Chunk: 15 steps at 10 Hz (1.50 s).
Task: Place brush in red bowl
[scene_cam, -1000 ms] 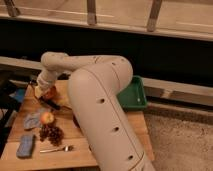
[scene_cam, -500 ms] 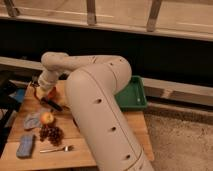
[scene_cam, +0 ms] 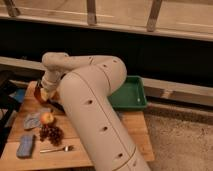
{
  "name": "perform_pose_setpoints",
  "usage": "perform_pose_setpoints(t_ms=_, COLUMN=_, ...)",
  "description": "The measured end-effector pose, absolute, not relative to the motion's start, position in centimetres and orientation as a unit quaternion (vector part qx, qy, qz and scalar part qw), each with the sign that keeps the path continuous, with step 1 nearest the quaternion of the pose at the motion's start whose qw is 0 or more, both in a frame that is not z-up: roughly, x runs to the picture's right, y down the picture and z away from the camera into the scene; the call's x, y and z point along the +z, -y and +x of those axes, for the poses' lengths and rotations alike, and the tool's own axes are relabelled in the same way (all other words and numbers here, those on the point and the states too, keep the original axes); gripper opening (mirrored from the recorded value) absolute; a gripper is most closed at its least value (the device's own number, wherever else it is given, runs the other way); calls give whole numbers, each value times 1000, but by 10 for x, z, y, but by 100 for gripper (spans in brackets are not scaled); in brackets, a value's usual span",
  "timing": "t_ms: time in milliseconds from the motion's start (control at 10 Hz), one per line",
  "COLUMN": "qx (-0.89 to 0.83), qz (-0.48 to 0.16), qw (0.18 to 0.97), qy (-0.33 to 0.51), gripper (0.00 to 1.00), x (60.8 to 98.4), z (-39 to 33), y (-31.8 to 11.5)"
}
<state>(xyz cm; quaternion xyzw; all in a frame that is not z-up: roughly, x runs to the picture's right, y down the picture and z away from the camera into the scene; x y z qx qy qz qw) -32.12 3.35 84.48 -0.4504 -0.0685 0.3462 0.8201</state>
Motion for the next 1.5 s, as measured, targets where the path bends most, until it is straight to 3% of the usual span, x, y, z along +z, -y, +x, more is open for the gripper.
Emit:
perform_pose_setpoints(t_ms=200, qx=350, qz=-456, qw=817, qy=52, gripper=16, x=855, z=-310, y=-34)
perform_pose_setpoints(t_ms=400, qx=347, qz=-460, qw=816, qy=47, gripper=32, x=863, z=-310, y=-31)
perform_pose_setpoints(t_ms=800, qx=314, qz=-460, qw=827, qy=76, gripper=75, x=871, z=-347, y=-9)
perform_pose_setpoints(t_ms=900, qx=309, qz=-460, qw=829, qy=80, gripper=79, x=869, z=-349, y=-5)
perform_pose_setpoints(t_ms=1500, qx=325, qz=-429, qw=839, qy=84, gripper=80, x=851, z=-325, y=14)
